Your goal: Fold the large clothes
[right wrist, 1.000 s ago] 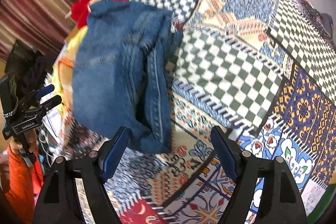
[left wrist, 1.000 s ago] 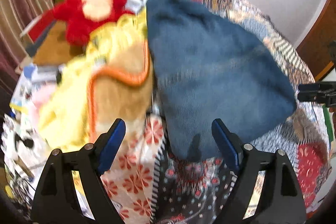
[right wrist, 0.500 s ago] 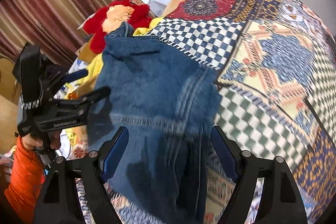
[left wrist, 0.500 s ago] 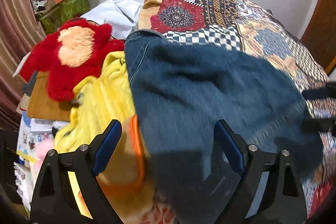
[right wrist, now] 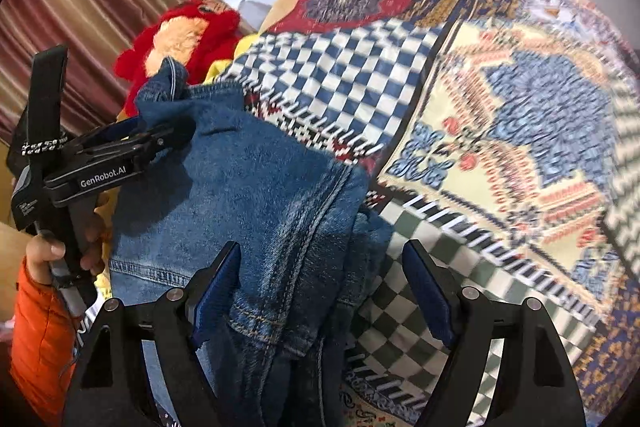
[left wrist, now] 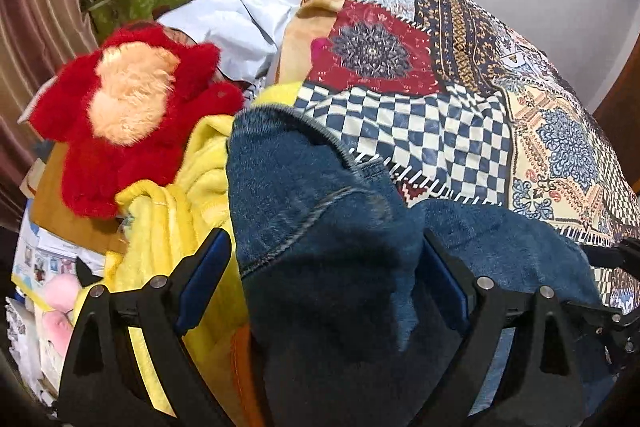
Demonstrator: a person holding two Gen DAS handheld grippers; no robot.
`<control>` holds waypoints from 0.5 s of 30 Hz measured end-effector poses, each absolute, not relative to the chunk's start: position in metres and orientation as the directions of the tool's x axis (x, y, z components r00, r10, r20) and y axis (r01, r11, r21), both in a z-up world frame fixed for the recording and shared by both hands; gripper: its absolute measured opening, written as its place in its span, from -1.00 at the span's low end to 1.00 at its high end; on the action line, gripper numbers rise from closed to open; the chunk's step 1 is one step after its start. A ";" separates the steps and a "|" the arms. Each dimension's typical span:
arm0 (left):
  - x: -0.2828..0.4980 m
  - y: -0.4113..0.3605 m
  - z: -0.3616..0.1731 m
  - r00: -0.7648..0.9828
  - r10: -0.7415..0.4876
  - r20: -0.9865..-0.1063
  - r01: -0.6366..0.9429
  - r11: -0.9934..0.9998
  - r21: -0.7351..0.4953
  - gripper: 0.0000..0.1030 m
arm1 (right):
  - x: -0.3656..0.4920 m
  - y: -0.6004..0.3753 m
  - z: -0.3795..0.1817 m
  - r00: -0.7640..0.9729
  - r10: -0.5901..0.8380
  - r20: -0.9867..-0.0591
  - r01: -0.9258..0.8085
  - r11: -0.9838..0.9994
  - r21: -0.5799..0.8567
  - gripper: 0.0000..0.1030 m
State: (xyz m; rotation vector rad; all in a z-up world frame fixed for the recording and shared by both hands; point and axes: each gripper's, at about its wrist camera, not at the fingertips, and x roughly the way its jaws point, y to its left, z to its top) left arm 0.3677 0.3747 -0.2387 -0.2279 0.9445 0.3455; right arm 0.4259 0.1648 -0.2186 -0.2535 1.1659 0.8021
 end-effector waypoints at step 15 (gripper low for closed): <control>0.217 0.271 -0.043 0.848 0.217 -0.483 -0.264 0.964 -0.032 0.80 | 0.319 0.082 -0.029 0.443 0.658 -0.610 -0.725 0.663 0.188 0.54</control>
